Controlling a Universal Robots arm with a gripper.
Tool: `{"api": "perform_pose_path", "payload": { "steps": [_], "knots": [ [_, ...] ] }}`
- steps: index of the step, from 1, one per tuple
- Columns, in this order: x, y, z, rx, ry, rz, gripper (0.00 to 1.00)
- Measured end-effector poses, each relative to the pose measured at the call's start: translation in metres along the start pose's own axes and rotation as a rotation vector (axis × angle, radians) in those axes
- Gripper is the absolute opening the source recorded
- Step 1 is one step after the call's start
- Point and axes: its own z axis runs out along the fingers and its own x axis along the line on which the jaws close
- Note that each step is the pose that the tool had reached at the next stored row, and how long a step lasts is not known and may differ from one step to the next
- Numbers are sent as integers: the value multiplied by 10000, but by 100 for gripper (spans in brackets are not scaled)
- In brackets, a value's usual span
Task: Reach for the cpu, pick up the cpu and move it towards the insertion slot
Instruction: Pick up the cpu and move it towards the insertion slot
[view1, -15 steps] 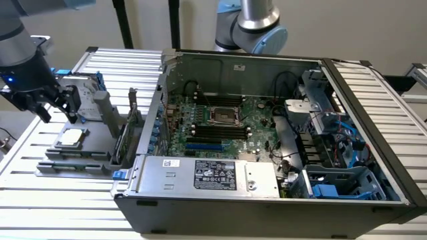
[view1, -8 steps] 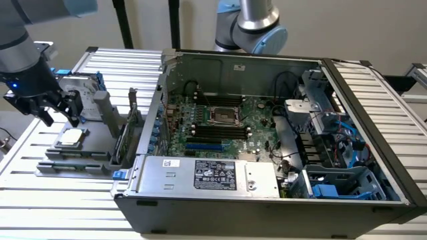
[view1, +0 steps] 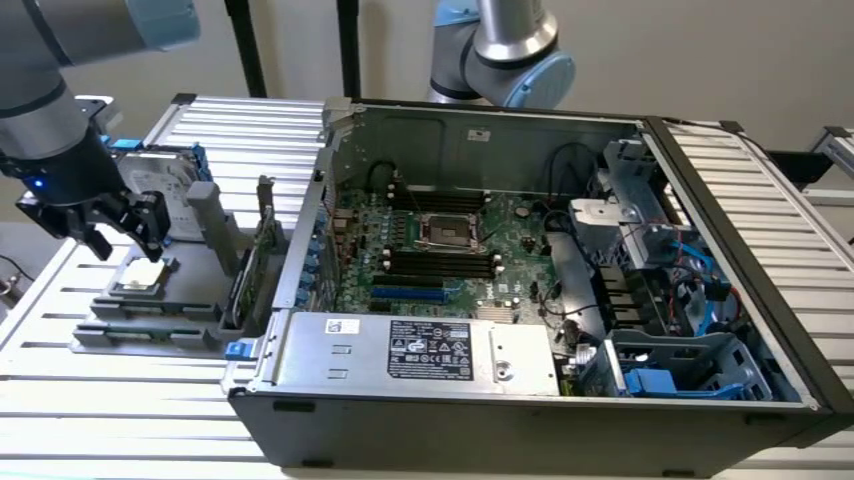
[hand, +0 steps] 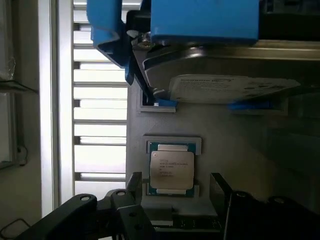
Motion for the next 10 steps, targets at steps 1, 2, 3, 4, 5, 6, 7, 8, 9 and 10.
{"api": "perform_pose_path", "payload": {
  "steps": [1,2,3,4,5,6,7,8,9,10],
  "knots": [
    [0,-1,19,-1,-2,4,65],
    [0,-2,37,0,-2,6,65],
    [0,-3,55,0,-1,8,65],
    [0,-4,73,1,-2,12,65],
    [0,-5,91,1,-2,15,65],
    [1,-6,109,2,-2,19,65],
    [1,-7,128,3,-2,24,65],
    [1,-8,146,4,-3,28,65],
    [1,-9,164,7,-3,32,65],
    [1,-10,180,10,-3,36,65]
  ]
}}
